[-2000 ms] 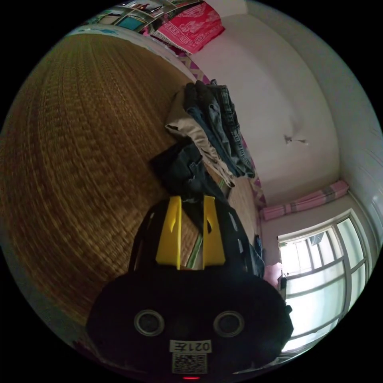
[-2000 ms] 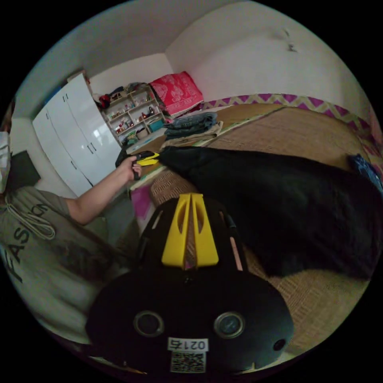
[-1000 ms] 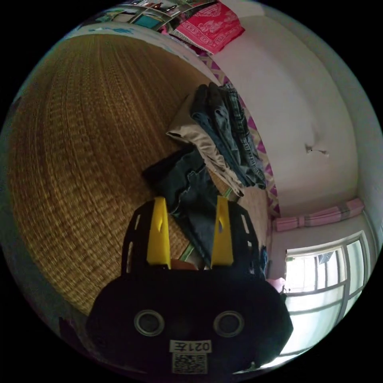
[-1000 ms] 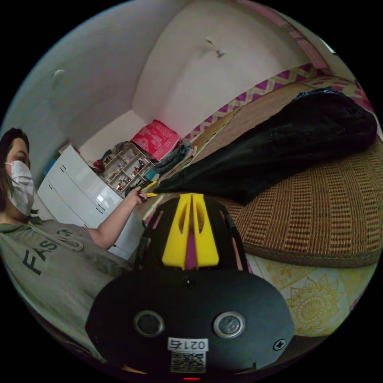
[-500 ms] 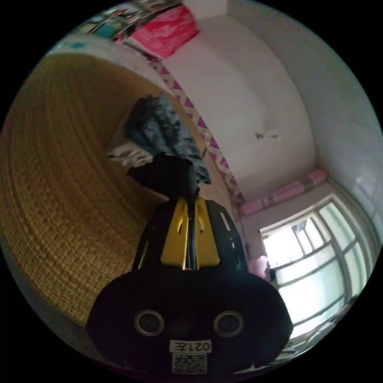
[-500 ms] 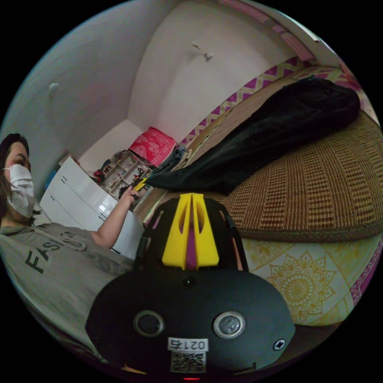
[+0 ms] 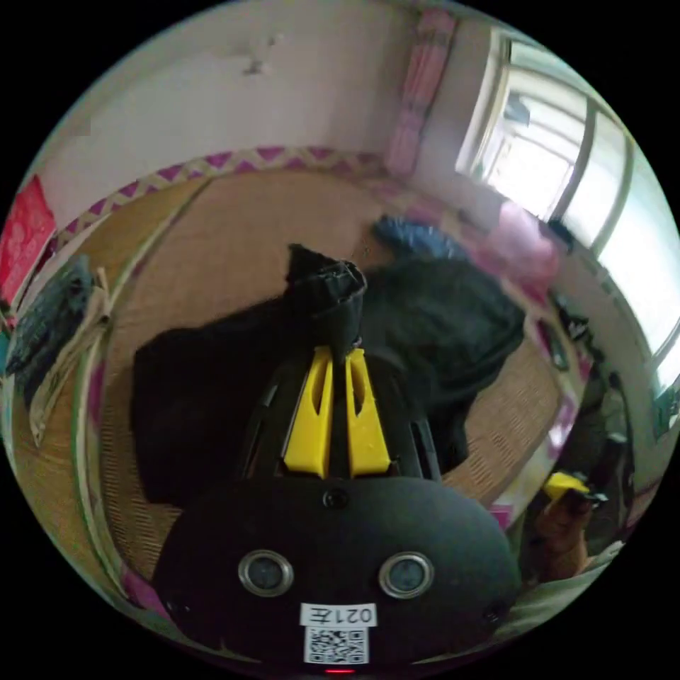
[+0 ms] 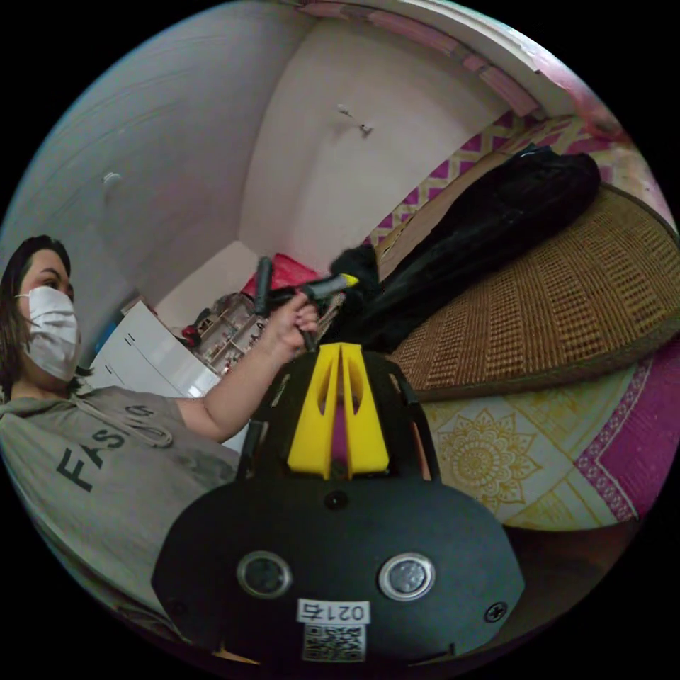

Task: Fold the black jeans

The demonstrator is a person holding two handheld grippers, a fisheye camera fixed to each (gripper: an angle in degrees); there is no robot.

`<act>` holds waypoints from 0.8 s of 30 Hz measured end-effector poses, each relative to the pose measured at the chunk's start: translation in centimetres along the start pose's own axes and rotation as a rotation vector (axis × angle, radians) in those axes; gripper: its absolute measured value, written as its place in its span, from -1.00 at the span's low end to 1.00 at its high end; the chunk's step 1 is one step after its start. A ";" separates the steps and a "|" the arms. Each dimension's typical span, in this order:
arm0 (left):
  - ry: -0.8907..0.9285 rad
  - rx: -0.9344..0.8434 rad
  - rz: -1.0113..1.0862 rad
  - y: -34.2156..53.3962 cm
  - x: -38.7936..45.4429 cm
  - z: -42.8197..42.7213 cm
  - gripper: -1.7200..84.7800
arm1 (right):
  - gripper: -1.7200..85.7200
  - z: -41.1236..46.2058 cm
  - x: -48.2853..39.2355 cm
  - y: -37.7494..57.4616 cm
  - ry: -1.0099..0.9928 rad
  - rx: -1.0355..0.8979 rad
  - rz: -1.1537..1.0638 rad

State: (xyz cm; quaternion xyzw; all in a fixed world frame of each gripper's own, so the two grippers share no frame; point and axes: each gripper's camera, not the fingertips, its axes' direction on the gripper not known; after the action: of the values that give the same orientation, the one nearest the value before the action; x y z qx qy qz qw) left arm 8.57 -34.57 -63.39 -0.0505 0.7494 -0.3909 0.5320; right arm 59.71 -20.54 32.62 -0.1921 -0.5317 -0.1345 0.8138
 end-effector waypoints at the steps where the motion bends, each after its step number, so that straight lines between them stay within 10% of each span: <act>1: -0.032 -0.070 0.032 1.4 2.2 4.2 -0.97 | -0.97 -0.8 0.3 0.2 0.010 0.006 0.005; 8: -0.176 0.207 0.186 6.3 11.7 5.7 -0.90 | -0.97 -4.2 2.2 1.1 0.051 0.058 0.049; 13: -0.160 0.017 0.308 7.8 15.3 12.0 -0.81 | -0.97 -4.1 2.5 -0.3 0.054 0.064 0.031; 24: 0.192 0.234 0.340 13.7 13.8 6.4 -0.88 | -0.70 -4.6 7.0 -10.2 0.455 0.211 0.244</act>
State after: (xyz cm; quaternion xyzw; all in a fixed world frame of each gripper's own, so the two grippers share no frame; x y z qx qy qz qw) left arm 12.60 -35.34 -83.43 0.1761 0.7438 -0.3826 0.5190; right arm 61.99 -31.80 39.10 -0.1340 -0.3194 -0.0192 0.9379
